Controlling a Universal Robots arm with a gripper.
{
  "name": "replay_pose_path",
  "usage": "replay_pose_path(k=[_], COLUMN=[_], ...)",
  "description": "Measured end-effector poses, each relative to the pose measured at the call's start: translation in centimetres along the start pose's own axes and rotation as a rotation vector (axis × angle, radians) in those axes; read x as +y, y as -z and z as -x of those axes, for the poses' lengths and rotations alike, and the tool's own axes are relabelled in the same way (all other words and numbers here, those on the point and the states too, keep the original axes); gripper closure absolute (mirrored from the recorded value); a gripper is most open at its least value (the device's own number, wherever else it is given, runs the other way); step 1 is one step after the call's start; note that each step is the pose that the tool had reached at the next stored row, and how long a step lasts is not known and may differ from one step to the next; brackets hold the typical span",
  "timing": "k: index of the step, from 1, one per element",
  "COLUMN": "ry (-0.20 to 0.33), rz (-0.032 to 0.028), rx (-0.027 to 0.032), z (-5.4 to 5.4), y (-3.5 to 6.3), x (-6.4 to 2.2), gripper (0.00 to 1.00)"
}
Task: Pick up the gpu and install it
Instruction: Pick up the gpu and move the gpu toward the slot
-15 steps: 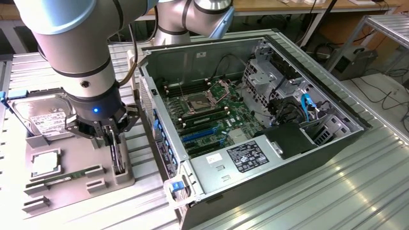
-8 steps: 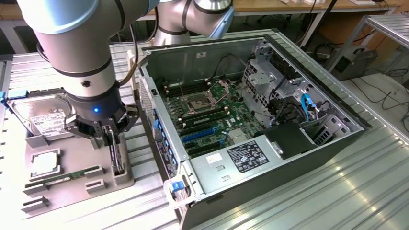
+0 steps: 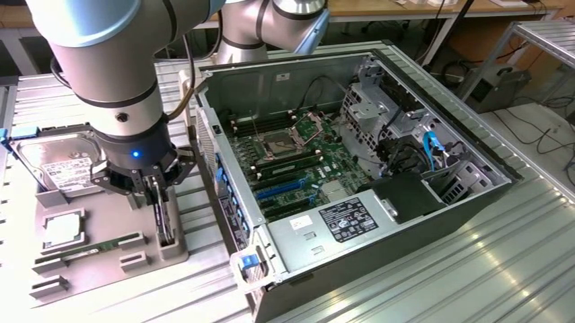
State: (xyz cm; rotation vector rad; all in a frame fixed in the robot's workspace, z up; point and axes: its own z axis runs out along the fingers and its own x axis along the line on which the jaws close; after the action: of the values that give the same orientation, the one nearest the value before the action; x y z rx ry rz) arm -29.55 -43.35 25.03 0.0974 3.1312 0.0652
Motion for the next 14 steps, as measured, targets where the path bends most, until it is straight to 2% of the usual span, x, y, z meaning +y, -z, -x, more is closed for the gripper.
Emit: replay_pose_path(k=[10, 14], ry=[0.002, 0.062], rz=[0.0001, 0.0005], rx=[0.0001, 0.0028], z=[-0.01, -0.02], y=[0.00, 0.00], x=[-0.02, -0.01], gripper=[0.74, 0.74])
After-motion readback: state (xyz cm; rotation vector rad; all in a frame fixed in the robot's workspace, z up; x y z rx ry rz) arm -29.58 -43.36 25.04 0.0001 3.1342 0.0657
